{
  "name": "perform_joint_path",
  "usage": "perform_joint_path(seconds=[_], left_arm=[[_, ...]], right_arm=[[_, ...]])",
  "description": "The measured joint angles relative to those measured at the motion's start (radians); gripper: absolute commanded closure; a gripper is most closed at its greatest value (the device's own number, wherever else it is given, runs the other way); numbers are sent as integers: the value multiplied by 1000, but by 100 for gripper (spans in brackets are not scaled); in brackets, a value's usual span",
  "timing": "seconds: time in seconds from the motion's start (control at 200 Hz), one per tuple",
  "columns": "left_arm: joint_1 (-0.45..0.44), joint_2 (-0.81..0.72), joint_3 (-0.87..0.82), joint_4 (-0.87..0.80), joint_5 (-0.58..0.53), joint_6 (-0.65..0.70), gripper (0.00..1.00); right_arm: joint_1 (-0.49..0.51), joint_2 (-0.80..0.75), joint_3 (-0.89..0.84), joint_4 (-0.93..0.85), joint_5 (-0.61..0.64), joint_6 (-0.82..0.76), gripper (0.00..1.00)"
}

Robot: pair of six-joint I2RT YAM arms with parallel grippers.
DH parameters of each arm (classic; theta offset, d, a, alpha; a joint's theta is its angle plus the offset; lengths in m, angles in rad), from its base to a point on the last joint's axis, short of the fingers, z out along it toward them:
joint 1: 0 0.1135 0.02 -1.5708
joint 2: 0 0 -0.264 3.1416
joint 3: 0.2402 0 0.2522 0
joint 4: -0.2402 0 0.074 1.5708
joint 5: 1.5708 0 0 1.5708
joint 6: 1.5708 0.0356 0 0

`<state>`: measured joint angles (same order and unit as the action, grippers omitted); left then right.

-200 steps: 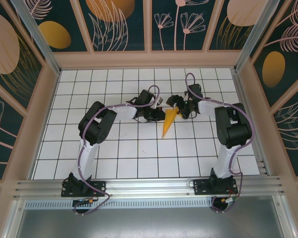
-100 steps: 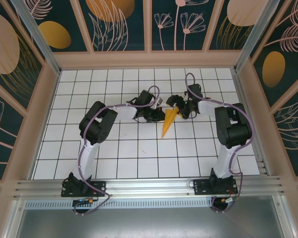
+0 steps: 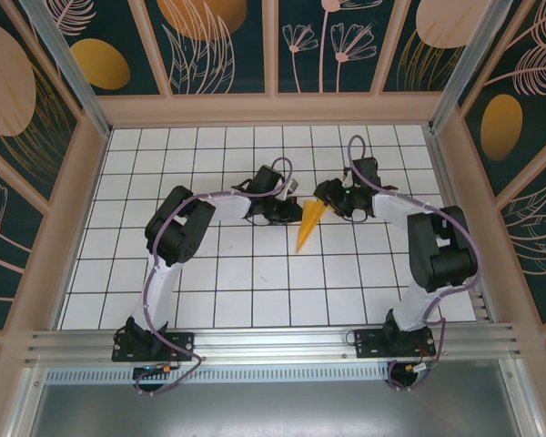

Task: Fold a paper plane with a square sheet of paper (fold left side to right side)
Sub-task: Fold the wing for the fifth time at the center of the table.

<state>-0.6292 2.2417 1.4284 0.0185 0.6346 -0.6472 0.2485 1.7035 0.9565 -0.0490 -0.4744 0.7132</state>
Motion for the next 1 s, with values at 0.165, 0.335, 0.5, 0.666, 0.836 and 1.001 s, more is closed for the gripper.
perform_joint_path(seconds=[0.165,0.335,0.5,0.666,0.836,1.001], left_arm=[[0,0,0,0,0,0,100],[0,0,0,0,-4,0,100],[0,0,0,0,-7,0,100],[0,0,0,0,-8,0,100],[0,0,0,-1,-12,0,100],[-1,0,0,-2,-16,0,100]], right_arm=[[10,-26,-104,21,-22,30,92],[37,-25,-122,35,-28,49,95],[49,-22,-121,61,-28,52,96],[51,14,-110,69,-27,51,96],[54,48,-99,69,-27,50,96],[54,61,-91,69,-26,44,96]])
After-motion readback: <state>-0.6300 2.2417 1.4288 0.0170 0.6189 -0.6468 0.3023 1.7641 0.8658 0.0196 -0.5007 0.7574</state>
